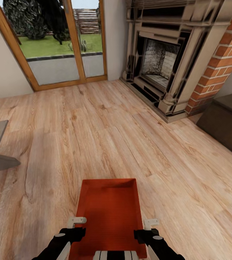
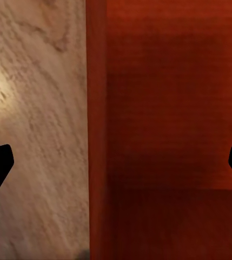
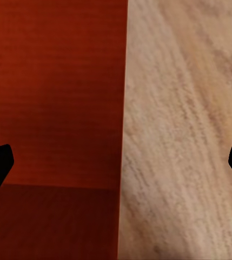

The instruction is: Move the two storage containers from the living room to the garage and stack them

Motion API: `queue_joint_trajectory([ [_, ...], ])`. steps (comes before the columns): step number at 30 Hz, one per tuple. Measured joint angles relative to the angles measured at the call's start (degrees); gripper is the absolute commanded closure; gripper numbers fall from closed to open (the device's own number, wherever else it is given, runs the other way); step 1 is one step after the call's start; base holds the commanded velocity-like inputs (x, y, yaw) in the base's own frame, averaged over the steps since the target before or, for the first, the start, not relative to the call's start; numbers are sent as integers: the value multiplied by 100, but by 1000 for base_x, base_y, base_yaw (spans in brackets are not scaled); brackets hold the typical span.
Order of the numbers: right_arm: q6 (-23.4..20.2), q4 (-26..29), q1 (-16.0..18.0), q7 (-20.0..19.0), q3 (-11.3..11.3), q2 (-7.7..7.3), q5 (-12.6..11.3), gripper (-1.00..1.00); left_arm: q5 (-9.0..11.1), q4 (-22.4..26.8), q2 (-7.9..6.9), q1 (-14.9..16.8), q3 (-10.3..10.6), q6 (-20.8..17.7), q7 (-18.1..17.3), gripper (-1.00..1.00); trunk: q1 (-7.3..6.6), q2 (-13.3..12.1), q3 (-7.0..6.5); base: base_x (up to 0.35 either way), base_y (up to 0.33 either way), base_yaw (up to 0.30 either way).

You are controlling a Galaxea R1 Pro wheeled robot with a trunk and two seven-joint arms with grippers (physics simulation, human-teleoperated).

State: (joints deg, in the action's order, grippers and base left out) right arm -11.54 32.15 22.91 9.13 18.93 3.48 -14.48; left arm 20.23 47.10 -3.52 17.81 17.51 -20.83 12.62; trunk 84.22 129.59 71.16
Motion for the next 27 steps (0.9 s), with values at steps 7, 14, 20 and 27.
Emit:
queue_joint_trajectory([
  [7,0,0,0,0,0,0,-5,-100,1,-2,0,-1,0,-2,0,-100,0,0,9,0,0,0],
  [14,0,0,0,0,0,0,-5,-100,0,-45,-2,0,-5,-15,0,-100,0,0,10,0,0,0],
  [20,0,0,0,0,0,0,-5,-100,5,-270,-8,0,-202,-38,-7,-100,0,0,10,0,0,0],
  [27,0,0,0,0,0,0,-3,-100,8,-566,-8,1,-268,-13,-11,-100,0,0,10,0,0,0],
])
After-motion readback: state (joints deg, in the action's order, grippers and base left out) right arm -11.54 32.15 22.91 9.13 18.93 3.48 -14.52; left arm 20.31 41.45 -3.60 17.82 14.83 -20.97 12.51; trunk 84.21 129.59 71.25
